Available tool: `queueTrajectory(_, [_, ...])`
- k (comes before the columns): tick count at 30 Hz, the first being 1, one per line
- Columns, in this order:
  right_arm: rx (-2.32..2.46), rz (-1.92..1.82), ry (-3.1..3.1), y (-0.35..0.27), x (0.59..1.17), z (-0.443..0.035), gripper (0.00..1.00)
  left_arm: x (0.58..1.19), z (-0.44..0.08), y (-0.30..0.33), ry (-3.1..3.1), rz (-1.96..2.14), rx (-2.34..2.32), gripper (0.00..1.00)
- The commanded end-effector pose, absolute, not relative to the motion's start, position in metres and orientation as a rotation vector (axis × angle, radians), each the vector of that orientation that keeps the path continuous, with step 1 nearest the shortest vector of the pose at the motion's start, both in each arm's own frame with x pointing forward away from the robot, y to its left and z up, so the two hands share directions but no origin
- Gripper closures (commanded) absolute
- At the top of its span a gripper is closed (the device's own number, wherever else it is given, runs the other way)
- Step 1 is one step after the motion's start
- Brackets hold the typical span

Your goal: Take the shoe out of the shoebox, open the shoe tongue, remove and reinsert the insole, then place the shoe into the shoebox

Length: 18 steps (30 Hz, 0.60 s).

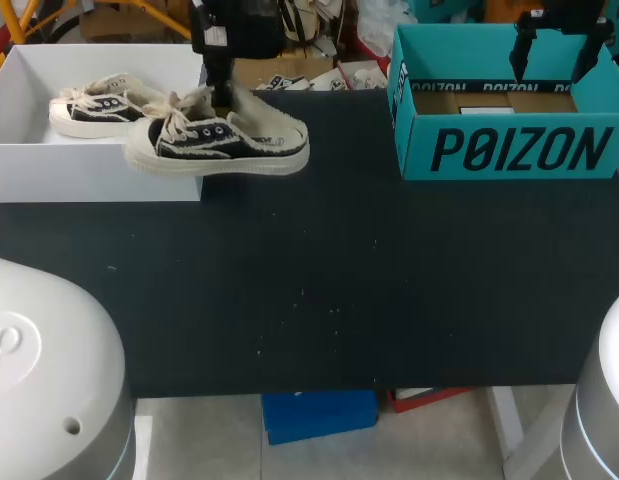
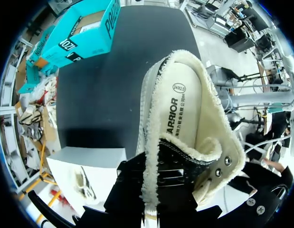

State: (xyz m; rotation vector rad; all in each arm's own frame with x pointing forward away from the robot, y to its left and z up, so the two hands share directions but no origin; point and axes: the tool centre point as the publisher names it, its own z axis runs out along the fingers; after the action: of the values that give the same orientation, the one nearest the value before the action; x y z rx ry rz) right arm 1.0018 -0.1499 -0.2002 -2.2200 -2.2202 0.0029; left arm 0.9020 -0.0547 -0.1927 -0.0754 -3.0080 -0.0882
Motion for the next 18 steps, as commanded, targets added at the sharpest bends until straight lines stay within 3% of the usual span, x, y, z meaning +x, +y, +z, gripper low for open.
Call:
queueTrajectory(1, [-2.220,0.003,-2.220,-0.150,1.002,-0.200,0.00,0.887,-0.218,-0.072,-3.037,-0.110,-0.066,1.00])
queueTrajectory(18, [-2.220,0.003,-2.220,-0.150,1.002,-0.200,0.00,0.872,-0.321,-0.113,-2.952,-0.108,-0.058,1.00])
